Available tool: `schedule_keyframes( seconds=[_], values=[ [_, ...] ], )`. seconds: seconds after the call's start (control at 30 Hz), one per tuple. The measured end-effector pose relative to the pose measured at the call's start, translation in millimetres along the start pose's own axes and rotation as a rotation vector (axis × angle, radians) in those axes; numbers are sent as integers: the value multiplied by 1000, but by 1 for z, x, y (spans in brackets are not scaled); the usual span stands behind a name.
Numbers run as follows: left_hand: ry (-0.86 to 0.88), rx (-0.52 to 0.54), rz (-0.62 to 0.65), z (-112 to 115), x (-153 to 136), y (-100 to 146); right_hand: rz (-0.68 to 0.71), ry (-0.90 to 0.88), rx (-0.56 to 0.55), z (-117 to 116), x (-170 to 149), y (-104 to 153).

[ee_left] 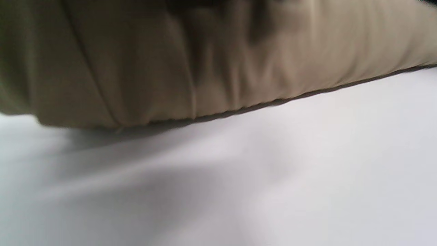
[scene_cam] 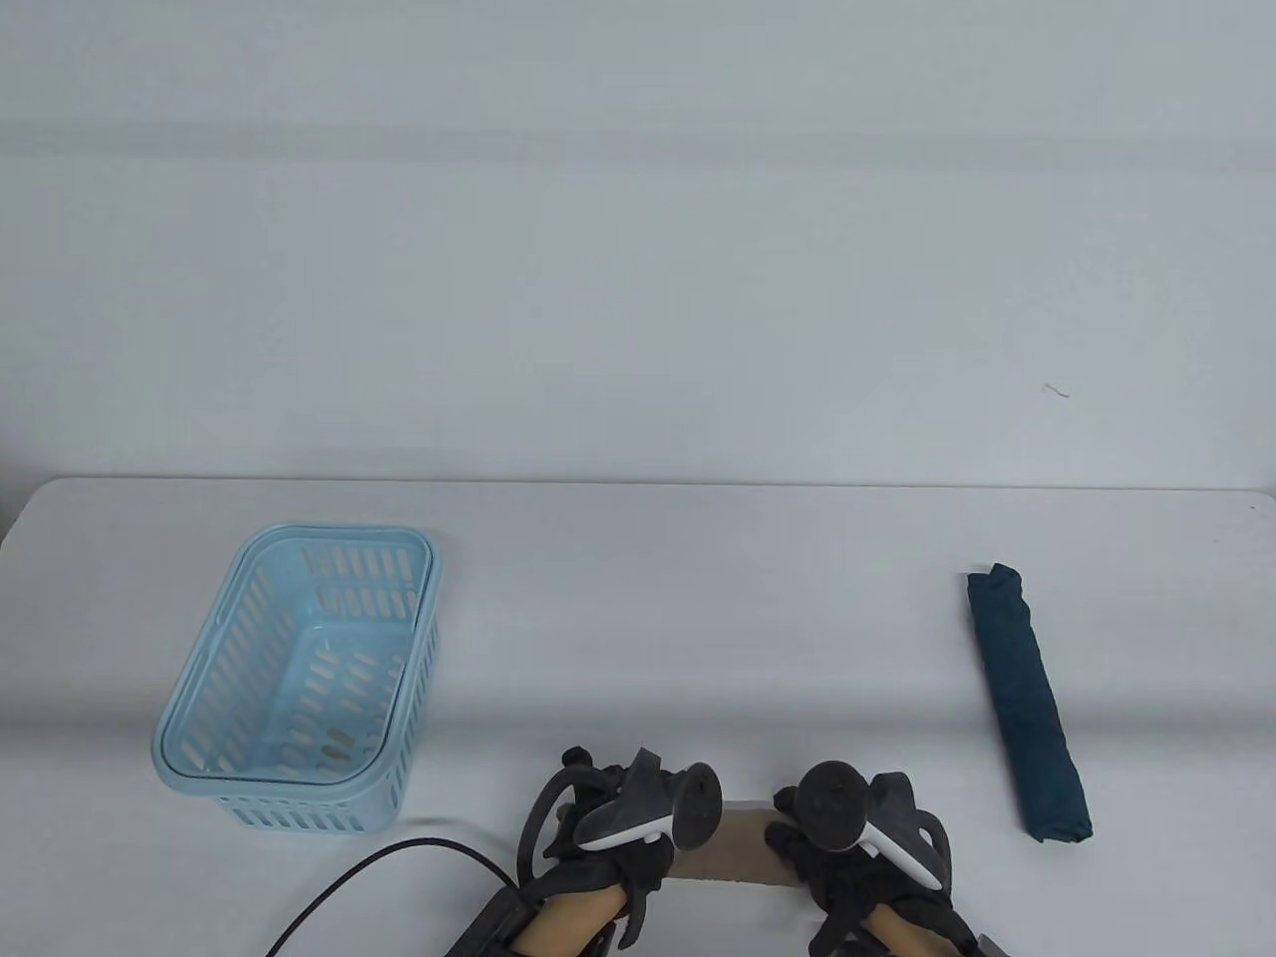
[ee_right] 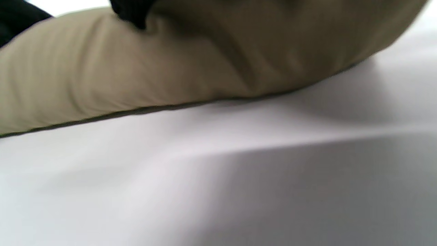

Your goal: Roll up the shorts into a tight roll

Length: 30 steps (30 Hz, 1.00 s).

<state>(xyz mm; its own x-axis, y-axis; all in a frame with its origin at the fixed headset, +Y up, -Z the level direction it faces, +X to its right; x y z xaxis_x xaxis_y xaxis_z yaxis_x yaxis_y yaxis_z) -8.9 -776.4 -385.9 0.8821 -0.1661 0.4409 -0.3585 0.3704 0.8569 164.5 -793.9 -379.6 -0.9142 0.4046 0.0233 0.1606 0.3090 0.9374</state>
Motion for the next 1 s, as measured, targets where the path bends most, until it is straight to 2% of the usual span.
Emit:
schedule_keyframes(
  seconds=[0.1,0.27,0.37,0.5,0.63,0.73,0.87,1.0],
  values=[
    [-7,-41,-11,13,1,-11,-7,31,-4,-3,-1,-5],
    [2,38,17,4,-6,-4,11,24,-19,-3,-1,-2],
    [70,96,23,-10,-20,8,59,16,-42,5,3,4],
    [135,203,38,-26,-39,38,227,71,-26,14,16,17],
    [154,280,70,-27,-51,71,365,24,75,5,34,27],
    [167,319,86,-17,-57,89,427,73,97,-6,49,33],
    [203,294,95,-8,-67,91,500,241,72,-17,64,40],
    [219,323,88,-12,-73,90,521,346,78,-27,72,44]
  ],
)
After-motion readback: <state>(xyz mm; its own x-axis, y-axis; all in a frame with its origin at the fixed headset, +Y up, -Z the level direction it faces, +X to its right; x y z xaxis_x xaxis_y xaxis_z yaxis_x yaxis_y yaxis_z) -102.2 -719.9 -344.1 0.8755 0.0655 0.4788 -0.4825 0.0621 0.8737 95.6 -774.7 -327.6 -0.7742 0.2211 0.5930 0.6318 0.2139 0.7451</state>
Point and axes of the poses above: the tracker on the back of each hand, its own x axis roughly to the thumb side, its own y axis roughly from the fingertips to the wrist, z = x × y, the point moved 4 cm from there along -y, roughly from the wrist to the fingertips, and after that the axes turned 7 degrees about -y, right-handed, at the moved point
